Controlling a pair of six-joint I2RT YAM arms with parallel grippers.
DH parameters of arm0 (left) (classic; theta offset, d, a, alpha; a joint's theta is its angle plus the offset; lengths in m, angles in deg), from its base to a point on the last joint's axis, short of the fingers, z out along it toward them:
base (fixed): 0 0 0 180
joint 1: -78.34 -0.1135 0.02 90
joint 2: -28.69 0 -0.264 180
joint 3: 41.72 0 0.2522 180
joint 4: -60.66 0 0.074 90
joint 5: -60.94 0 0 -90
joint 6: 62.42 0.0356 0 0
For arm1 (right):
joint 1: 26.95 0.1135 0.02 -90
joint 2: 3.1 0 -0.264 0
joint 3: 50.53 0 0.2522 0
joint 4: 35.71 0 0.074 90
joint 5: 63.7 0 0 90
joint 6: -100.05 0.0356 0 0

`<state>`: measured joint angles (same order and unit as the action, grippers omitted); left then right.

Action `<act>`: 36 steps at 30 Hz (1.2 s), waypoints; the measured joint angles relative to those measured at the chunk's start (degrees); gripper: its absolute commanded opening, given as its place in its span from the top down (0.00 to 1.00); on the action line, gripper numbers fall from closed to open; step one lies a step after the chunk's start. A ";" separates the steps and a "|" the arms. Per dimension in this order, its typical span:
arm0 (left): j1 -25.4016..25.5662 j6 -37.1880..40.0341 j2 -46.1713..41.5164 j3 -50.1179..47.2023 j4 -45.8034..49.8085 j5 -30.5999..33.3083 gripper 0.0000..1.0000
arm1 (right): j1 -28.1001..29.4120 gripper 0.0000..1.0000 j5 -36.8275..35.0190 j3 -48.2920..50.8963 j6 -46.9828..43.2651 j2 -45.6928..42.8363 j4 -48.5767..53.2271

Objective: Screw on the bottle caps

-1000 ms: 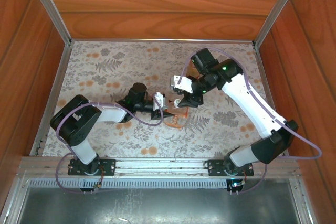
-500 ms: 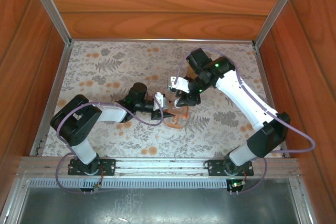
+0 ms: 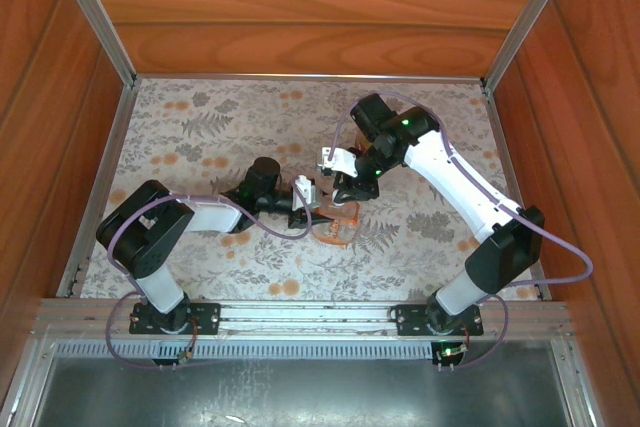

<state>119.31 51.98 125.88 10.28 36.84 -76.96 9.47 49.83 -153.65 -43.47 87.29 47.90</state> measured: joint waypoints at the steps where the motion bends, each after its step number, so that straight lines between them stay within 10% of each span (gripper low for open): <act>1: 0.00 0.02 0.00 0.02 0.04 0.00 0.48 | 0.00 0.62 0.00 0.00 0.02 0.00 0.02; 36: 0.00 -0.42 0.00 0.68 1.40 0.02 0.48 | 2.25 0.72 -4.22 2.12 6.93 -2.43 -3.32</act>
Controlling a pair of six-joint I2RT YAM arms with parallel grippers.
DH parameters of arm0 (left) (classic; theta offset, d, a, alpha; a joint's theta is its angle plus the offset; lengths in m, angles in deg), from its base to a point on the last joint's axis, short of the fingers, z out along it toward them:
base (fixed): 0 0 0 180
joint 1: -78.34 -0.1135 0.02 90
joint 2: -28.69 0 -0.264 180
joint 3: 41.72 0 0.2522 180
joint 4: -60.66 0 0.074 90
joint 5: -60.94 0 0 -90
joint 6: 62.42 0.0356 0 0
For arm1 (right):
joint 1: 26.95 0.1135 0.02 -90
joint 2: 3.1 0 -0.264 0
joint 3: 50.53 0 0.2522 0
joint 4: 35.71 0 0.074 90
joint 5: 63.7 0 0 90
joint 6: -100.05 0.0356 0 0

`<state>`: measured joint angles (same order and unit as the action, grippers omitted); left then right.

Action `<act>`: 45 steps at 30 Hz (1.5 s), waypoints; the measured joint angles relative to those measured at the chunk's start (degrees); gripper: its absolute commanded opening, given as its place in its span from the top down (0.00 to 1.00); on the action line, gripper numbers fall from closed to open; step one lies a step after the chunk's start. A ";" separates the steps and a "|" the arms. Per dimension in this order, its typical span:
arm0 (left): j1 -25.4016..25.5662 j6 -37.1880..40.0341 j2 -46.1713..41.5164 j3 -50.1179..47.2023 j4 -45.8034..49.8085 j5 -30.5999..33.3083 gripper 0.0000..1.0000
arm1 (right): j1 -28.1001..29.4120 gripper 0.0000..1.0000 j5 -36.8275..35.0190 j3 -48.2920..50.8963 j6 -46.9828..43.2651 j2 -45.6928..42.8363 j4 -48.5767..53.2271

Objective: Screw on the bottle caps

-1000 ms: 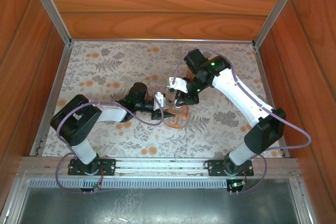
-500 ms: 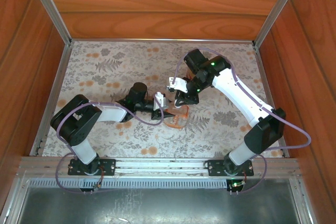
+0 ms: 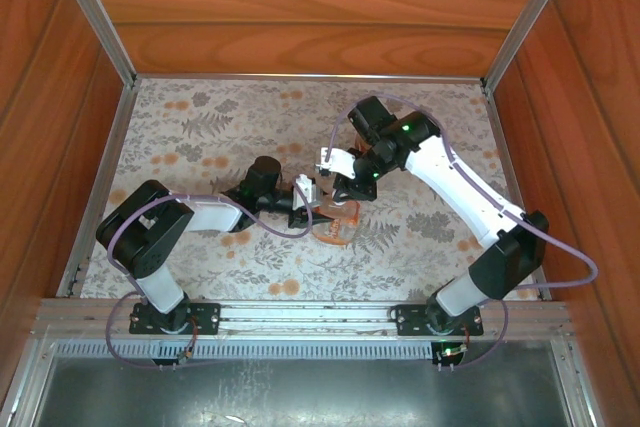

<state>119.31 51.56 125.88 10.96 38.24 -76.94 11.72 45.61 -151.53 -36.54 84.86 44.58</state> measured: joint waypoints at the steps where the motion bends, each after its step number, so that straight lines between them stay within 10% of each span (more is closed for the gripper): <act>1: 0.00 -0.07 0.00 0.02 0.04 0.02 0.48 | 0.24 0.72 -0.46 0.50 0.92 -0.42 -0.66; 20: -0.04 -1.40 0.04 0.55 0.83 0.28 0.48 | 2.25 0.74 -5.97 6.16 20.98 -3.85 -10.01; 45: -0.11 -2.60 0.31 1.01 1.11 0.52 0.48 | 2.16 0.70 -11.15 8.13 23.43 -7.78 -11.65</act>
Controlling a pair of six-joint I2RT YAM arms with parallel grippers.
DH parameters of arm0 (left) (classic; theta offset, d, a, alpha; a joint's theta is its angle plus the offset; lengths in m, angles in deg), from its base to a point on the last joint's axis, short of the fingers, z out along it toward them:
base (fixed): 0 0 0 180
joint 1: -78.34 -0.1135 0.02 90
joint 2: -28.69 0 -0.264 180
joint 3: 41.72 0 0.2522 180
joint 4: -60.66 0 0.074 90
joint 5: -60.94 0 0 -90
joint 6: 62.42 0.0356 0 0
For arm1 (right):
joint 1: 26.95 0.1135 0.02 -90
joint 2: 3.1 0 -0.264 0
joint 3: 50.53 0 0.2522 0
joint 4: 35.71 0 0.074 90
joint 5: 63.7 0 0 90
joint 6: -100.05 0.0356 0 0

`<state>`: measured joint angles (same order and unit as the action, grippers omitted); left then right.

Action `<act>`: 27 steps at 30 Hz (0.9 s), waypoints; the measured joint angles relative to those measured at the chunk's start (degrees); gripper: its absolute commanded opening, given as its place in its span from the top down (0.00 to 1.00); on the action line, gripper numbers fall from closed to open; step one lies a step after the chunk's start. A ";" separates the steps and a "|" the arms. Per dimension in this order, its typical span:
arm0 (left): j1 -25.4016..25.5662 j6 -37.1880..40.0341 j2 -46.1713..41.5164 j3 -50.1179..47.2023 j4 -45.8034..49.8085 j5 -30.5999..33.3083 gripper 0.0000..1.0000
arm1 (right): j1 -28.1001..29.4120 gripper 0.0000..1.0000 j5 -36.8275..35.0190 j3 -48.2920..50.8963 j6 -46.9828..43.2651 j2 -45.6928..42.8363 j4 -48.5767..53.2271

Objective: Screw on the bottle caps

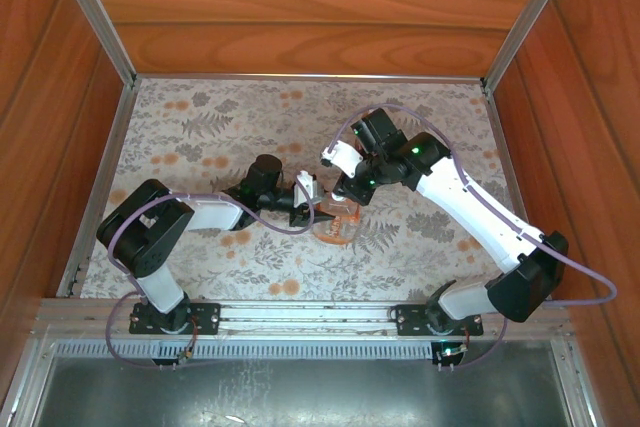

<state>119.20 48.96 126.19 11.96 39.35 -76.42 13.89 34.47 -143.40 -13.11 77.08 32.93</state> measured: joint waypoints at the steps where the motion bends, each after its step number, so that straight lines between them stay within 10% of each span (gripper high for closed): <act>1: 0.00 -0.09 0.00 0.02 0.00 0.02 0.48 | -0.09 0.70 0.00 0.00 0.13 0.00 -0.09; 27: -0.04 0.33 0.07 0.11 0.28 -0.61 0.48 | -2.36 0.71 -1.20 0.22 0.76 -0.17 -1.57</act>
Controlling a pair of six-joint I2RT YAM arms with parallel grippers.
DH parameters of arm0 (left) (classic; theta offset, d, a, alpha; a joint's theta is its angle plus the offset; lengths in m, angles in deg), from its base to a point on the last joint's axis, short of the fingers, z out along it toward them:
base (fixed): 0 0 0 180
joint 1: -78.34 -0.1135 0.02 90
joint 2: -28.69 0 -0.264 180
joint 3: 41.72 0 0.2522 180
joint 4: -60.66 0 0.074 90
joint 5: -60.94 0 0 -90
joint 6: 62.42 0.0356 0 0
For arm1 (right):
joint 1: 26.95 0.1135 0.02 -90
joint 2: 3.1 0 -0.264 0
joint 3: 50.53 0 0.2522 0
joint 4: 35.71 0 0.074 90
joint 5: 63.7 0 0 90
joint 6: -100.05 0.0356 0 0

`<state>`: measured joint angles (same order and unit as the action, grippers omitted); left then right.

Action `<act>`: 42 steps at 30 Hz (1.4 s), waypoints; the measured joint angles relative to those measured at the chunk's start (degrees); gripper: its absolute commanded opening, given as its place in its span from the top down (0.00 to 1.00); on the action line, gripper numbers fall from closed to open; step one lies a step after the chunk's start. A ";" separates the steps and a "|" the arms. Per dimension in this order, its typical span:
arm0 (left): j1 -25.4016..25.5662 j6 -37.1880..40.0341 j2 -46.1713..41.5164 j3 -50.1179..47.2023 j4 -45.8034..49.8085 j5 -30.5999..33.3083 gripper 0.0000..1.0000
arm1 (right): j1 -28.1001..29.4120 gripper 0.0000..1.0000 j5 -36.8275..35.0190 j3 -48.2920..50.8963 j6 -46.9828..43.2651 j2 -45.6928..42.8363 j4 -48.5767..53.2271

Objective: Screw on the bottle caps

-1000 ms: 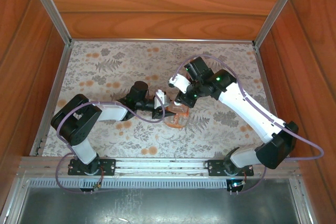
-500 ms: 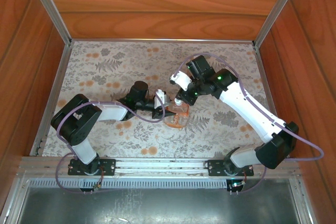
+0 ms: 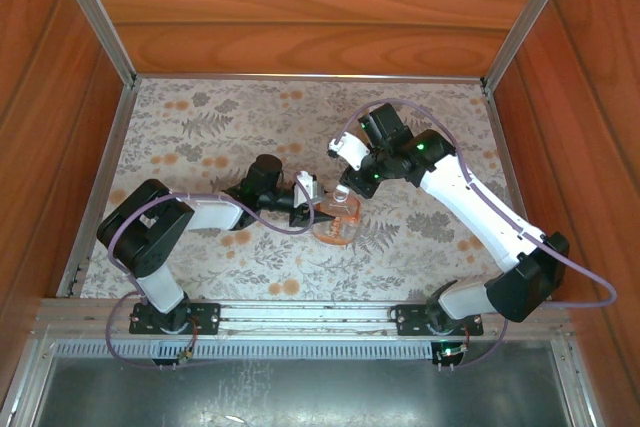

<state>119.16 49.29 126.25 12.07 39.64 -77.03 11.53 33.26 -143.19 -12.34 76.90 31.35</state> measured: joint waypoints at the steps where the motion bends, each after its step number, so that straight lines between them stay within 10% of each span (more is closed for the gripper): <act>1: 0.00 0.11 0.00 0.00 0.00 -0.07 0.48 | 0.00 0.71 0.33 0.24 0.00 -0.17 -0.13; 42: -0.22 0.35 0.26 0.20 0.07 -0.57 0.48 | 0.00 0.67 5.53 0.85 -1.25 -1.31 1.66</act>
<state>118.94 49.64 126.51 12.27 39.70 -77.60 11.53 38.79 -142.33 -13.59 75.59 33.01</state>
